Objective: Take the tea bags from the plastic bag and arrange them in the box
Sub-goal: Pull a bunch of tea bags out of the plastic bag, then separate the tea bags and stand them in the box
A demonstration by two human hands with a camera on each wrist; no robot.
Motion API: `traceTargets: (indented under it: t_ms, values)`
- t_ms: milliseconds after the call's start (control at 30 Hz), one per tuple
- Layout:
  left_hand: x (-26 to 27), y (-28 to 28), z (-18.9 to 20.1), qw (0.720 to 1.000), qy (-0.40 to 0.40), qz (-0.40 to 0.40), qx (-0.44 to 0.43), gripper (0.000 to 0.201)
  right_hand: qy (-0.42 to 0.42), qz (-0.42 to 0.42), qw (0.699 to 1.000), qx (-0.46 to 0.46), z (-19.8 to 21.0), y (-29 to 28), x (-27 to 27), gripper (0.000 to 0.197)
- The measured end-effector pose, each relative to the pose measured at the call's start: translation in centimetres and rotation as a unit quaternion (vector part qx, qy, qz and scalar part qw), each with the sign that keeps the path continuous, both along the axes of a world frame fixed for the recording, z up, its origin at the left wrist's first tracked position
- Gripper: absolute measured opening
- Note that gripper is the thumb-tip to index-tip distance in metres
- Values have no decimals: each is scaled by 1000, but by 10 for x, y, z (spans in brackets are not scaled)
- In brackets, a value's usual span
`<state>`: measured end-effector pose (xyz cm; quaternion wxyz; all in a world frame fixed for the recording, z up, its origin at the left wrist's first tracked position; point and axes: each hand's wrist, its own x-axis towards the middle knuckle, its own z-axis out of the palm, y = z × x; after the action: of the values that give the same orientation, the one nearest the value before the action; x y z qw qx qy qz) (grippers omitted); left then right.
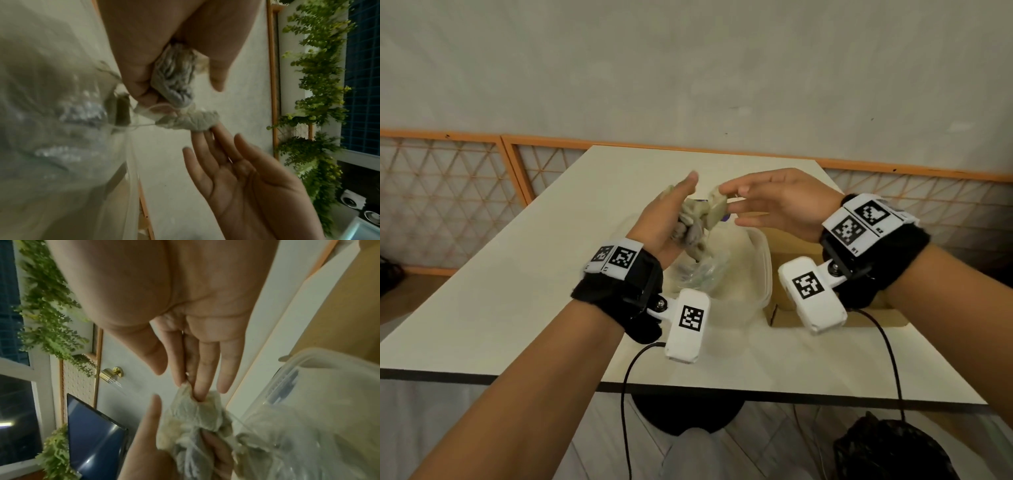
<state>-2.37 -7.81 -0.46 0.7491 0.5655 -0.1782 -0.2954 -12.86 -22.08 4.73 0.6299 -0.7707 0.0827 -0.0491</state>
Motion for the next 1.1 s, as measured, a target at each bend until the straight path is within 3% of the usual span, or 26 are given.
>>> traceTargets:
  t_ms: [67, 133, 200, 300, 367, 500, 600, 700, 800, 900, 1000, 1100]
  values:
    - [-6, -5, 2, 993, -72, -87, 21, 39, -5, 7, 999, 42, 0, 8, 2, 22]
    - [-12, -7, -3, 990, -103, -91, 15, 24, -10, 4, 996, 86, -2, 9, 1, 27]
    - [-11, -6, -8, 997, -56, -61, -8, 11, -12, -14, 997, 69, -4, 6, -5, 29]
    - [-3, 2, -10, 997, 37, -22, -70, 7, -3, -49, 987, -155, -17, 4, -20, 30]
    - [0, 7, -5, 991, 84, -22, -103, 9, 8, -44, 970, -237, -33, 10, -25, 42]
    - [-6, 9, 5, 980, 128, -47, -143, 13, -16, -21, 989, -144, -46, 28, -14, 59]
    - [-10, 12, 10, 976, 145, -52, -154, 11, 4, 9, 990, -140, -45, 34, 0, 45]
    - [-4, 22, 18, 962, 168, -40, -211, 9, 50, -18, 968, -246, -48, 28, 3, 25]
    - [5, 39, 25, 933, 191, -56, -299, 3, 110, -63, 932, -339, -49, 15, -3, 26]
    - [7, 49, 13, 909, 241, -71, -332, 5, 107, -98, 896, -419, -41, 12, -27, 25]
    - [-5, 44, -12, 928, 241, -53, -278, 7, 141, -98, 888, -427, -42, 16, -59, 21]
    - [-18, 33, -28, 948, 204, -35, -244, 7, 190, -121, 863, -452, -56, 8, -85, 30]
